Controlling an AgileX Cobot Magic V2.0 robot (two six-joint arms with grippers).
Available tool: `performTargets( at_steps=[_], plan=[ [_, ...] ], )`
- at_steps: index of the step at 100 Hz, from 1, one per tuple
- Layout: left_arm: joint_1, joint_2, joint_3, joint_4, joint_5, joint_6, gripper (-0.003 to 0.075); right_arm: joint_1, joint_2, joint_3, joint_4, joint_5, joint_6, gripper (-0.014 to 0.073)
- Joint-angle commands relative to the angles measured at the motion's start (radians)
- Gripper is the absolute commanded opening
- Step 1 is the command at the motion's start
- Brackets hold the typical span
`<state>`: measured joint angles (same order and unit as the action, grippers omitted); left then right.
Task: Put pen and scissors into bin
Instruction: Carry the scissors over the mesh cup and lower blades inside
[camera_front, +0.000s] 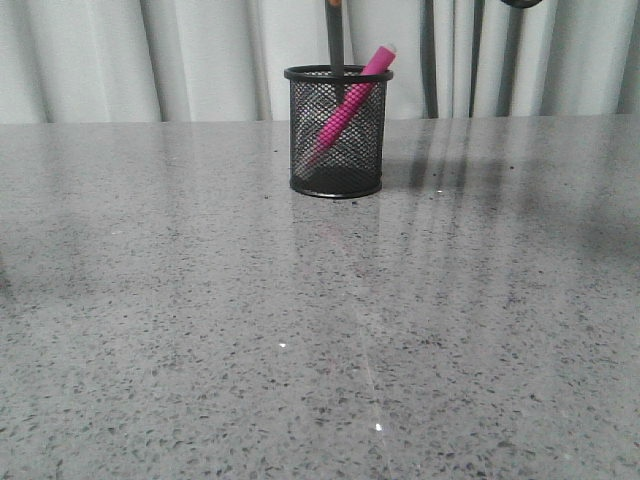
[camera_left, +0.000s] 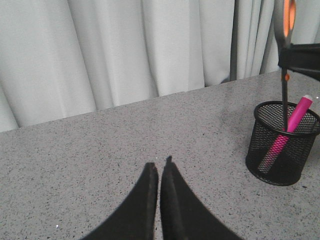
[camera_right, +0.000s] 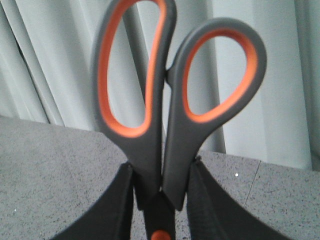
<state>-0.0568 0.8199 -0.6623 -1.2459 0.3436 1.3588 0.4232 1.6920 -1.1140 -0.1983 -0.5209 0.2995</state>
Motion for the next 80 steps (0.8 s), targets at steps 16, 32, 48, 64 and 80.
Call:
performTargets(
  at_steps=[16, 32, 48, 64, 80],
  plan=[
    [0.003, -0.008, -0.026, -0.036, -0.015, -0.003, -0.0019, -0.001, -0.038, 0.028, -0.003, -0.095, -0.014, -0.0076],
    [0.003, -0.008, -0.026, -0.036, -0.015, -0.003, -0.0019, -0.001, -0.038, 0.094, -0.003, -0.152, -0.014, -0.0076],
    [0.003, -0.008, -0.026, -0.036, -0.015, -0.003, -0.0019, -0.001, -0.024, 0.124, -0.003, -0.171, -0.014, -0.0076],
    [0.003, -0.008, -0.026, -0.036, -0.013, -0.003, -0.0019, -0.001, -0.003, 0.127, -0.003, -0.189, -0.014, -0.0076],
    [0.003, -0.008, -0.026, -0.036, -0.011, -0.003, -0.0019, -0.001, 0.001, 0.127, -0.003, -0.192, -0.014, -0.0076]
  ],
)
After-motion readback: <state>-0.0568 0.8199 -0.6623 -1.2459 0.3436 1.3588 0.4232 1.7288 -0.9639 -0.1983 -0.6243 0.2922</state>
